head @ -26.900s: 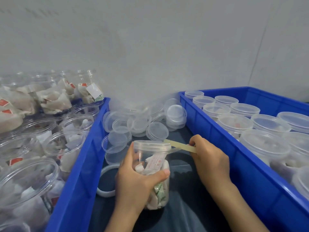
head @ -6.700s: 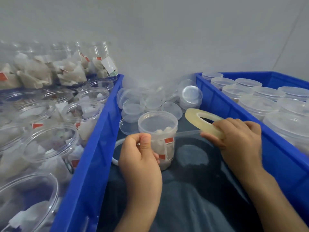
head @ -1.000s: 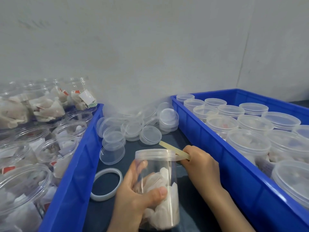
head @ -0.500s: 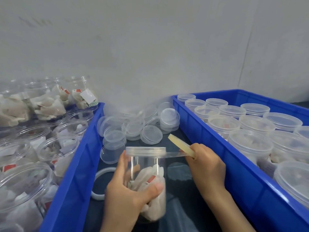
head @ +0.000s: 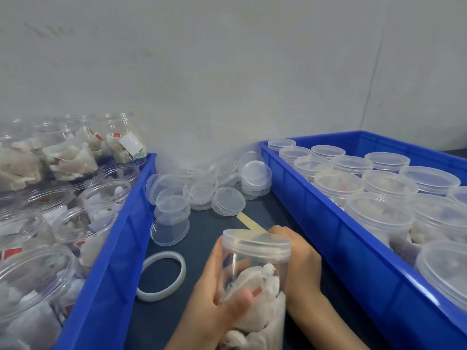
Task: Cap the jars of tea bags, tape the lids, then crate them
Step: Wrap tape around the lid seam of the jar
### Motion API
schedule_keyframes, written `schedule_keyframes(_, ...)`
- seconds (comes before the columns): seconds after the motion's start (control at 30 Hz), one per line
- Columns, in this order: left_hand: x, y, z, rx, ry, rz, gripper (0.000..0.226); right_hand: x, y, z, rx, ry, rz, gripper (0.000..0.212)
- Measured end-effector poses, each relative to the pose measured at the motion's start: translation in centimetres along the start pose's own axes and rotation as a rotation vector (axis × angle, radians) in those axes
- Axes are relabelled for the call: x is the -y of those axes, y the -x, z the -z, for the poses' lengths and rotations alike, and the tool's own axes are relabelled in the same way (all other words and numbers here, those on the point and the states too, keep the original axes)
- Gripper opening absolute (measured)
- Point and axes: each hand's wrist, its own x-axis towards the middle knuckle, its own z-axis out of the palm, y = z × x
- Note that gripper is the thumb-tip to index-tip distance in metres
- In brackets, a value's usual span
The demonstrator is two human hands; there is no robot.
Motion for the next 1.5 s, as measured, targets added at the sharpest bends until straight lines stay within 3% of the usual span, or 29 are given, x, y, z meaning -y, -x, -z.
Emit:
schedule_keyframes(0.1, 0.6, 0.2, 0.1, -0.132, 0.036, 0.134, 0.103, 0.5, 0.2, 0.1, -0.043, -0.008, 0.053, 0.017)
schedule_keyframes(0.23, 0.6, 0.9, 0.7, -0.399, -0.057, 0.145, 0.097, 0.5, 0.6, 0.0, -0.091, -0.078, 0.073, 0.018)
schedule_keyframes(0.3, 0.8, 0.6, 0.9, -0.559, -0.114, 0.081, 0.076, 0.6, 0.4, 0.2, -0.123, -0.038, 0.080, 0.020)
schedule_keyframes(0.4, 1.1, 0.8, 0.8, -0.799, -0.284, -0.076, 0.024, 1.1, 0.4, 0.4, -0.155, -0.037, 0.047, 0.024)
schedule_keyframes(0.5, 1.8, 1.3, 0.2, -0.920, -0.604, -0.181, 0.026, 1.3, 0.4, 0.0, -0.097, -0.012, 0.055, 0.009)
schedule_keyframes(0.53, 1.5, 1.4, -0.2, -0.930, -0.604, -0.191, 0.017, 1.2, 0.4, -0.1, -0.067, -0.029, 0.057, 0.011)
schedule_keyframes(0.57, 1.2, 1.4, -0.6, -0.912, -0.575, -0.164, 0.028, 1.0, 0.4, -0.1, -0.052, -0.043, 0.070, 0.015)
schedule_keyframes(0.67, 1.4, 0.9, -1.3, -0.755, -0.483, -0.071, 0.122, 1.1, 0.5, -0.2, 0.074, -0.102, 0.127, 0.039)
schedule_keyframes(0.7, 1.5, 0.7, -1.2, -0.729, -0.456, -0.044, 0.136, 1.2, 0.6, -0.2, 0.131, -0.160, 0.150, 0.046)
schedule_keyframes(0.83, 2.2, 0.1, 0.5, -0.828, -0.517, -0.009, 0.112, 1.7, 1.1, -0.4, 0.238, -0.280, 0.249, 0.050)
schedule_keyframes(0.9, 2.2, 0.1, 1.0, -0.885, -0.525, -0.032, 0.108, 1.8, 0.7, 0.0, 0.130, -0.123, 0.330, 0.052)
schedule_keyframes(1.0, 1.9, 0.4, 1.7, -0.926, -0.441, -0.070, 0.100, 1.1, 0.2, 0.5, -0.132, -0.075, 0.371, 0.044)
schedule_keyframes(1.13, 1.3, 0.5, 2.3, -0.817, -0.338, -0.076, 0.089, 0.0, -0.5, 1.2, -0.292, -0.015, 0.393, 0.030)
schedule_keyframes(1.3, 0.6, 0.5, 2.0, -0.638, -0.275, -0.079, 0.078, 0.0, -0.7, 1.4, -0.225, 0.044, 0.285, 0.033)
schedule_keyframes(1.5, -0.6, 0.6, 1.6, -0.443, -0.165, -0.027, 0.085, -0.1, -0.7, 0.8, -0.151, 0.117, 0.273, 0.030)
